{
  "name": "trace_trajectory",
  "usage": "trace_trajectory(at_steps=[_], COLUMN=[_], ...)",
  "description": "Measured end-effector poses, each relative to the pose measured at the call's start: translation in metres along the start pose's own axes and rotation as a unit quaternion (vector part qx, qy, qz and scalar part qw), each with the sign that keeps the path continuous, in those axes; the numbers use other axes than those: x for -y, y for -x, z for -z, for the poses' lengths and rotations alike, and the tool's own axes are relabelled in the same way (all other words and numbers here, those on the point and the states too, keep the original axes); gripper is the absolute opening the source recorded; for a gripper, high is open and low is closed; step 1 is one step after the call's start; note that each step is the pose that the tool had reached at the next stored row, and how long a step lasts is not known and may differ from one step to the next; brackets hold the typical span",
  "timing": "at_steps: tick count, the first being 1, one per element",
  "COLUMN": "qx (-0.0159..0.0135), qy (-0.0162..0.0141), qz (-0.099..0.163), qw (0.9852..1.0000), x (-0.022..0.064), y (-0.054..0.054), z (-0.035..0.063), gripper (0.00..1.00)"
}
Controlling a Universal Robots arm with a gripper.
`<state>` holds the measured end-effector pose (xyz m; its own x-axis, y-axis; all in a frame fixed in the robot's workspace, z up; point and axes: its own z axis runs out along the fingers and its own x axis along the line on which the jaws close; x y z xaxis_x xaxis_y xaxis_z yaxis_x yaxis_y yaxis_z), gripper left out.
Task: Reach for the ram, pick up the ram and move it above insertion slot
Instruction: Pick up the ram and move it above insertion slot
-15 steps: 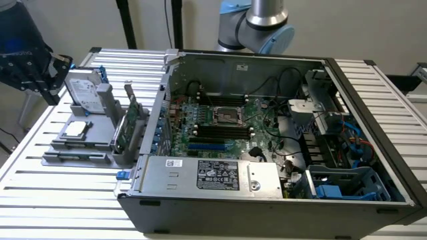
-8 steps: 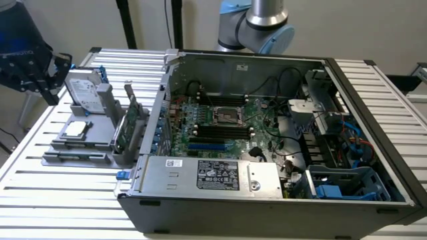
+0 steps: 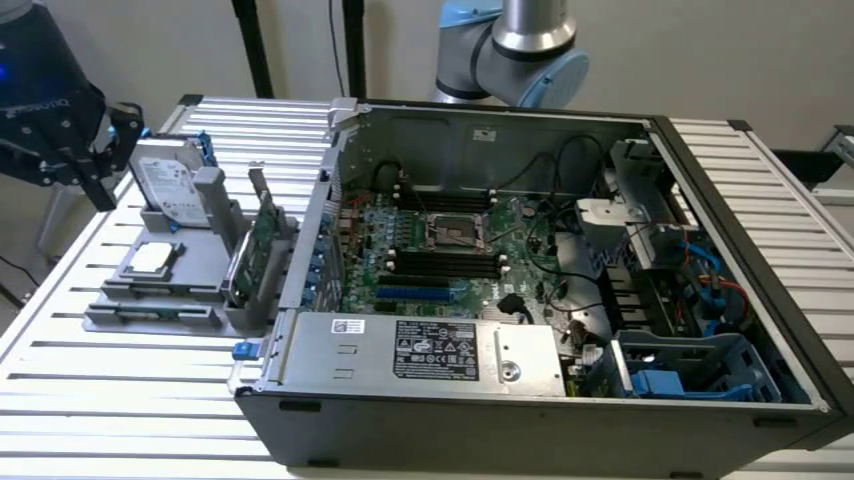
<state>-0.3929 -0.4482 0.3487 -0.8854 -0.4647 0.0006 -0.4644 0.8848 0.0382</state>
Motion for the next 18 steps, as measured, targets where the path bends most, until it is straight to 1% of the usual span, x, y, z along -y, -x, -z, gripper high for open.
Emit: trace_trajectory(at_steps=[2,5,7,9,11,13,15,18], qx=[-0.0007,-0.0017,-0.0024,-0.0031,-0.0038,-0.0045,-0.0052,-0.0062], qy=[0.0,0.0,0.0,0.0,0.0,-0.0001,-0.0001,-0.0001], qz=[0.018,0.046,0.064,0.082,0.1,0.118,0.136,0.163], qw=[0.9998,0.999,0.998,0.9966,0.995,0.993,0.9907,0.9866], x=[0.0,0.0,0.0,0.0,0.0,0.0,0.0,0.0001], y=[0.0,0.0,0.0,0.0,0.0,0.0,0.0,0.0], z=[0.0,0.0,0.0,0.0,0.0,0.0,0.0,0.0], gripper=[0.11,0.11,0.11,0.11,0.11,0.11,0.11,0.11])
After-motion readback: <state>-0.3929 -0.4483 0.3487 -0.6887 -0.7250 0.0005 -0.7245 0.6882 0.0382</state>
